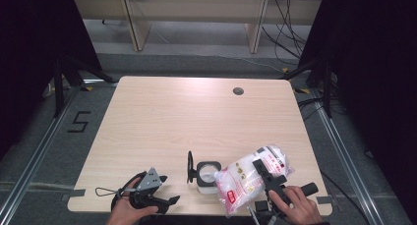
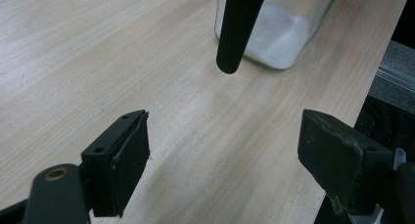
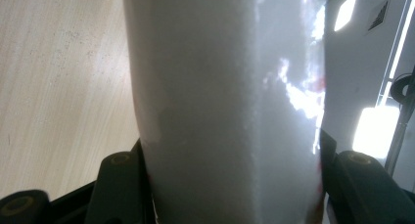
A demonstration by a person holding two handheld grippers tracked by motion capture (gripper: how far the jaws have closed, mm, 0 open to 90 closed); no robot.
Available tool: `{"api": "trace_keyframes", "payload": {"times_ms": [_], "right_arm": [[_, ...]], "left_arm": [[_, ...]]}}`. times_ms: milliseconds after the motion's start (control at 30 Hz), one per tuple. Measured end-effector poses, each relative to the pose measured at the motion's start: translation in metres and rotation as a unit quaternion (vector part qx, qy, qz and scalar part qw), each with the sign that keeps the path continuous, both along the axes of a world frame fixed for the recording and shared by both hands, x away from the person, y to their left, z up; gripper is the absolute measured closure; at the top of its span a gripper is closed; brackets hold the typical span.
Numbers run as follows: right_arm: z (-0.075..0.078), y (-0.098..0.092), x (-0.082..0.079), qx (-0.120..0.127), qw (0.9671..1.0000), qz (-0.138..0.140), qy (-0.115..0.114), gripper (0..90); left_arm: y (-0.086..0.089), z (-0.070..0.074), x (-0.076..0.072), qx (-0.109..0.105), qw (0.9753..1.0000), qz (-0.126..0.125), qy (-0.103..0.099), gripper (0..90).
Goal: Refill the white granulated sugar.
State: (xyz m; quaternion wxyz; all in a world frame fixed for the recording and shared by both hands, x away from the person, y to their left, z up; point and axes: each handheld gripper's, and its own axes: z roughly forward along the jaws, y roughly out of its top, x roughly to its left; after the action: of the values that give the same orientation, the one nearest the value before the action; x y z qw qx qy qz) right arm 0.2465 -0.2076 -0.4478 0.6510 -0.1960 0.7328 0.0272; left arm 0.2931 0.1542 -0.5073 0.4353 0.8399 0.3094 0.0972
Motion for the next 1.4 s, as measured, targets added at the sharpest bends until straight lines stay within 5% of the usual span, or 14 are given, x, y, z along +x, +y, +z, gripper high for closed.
{"api": "trace_keyframes", "payload": {"times_ms": [167,300,433,467,1267,1400], "right_arm": [[0.0002,-0.0003,-0.0002,0.006,1.0,0.0,-0.001,45.4],[0.0031,0.001,0.0012,-0.009,0.9999,0.011,-0.006,45.5],[0.0026,0.0006,-0.0009,-0.004,1.0,-0.004,0.0,45.5],[0.002,0.0005,-0.0001,-0.003,1.0,0.001,-0.005,45.5],[0.0014,0.0024,0.0004,-0.014,0.9998,0.006,-0.01,45.6],[0.0013,0.0027,-0.0001,-0.014,0.9998,0.004,-0.01,45.6]], "left_arm": [[0.0024,0.0008,0.002,0.02,0.9997,-0.011,-0.009,19.0],[0.0003,0.0002,-0.0001,0.003,1.0,-0.001,-0.001,19.0],[0.0027,0.0013,0.0018,0.017,0.9997,-0.013,-0.008,19.0],[0.0007,0.0002,0.001,0.004,1.0,-0.006,-0.006,19.0],[0.0023,0.001,0.0015,0.019,0.9997,-0.015,-0.01,19.0],[0.0009,0.0002,0.0002,0.006,1.0,-0.003,-0.004,19.0]]}}
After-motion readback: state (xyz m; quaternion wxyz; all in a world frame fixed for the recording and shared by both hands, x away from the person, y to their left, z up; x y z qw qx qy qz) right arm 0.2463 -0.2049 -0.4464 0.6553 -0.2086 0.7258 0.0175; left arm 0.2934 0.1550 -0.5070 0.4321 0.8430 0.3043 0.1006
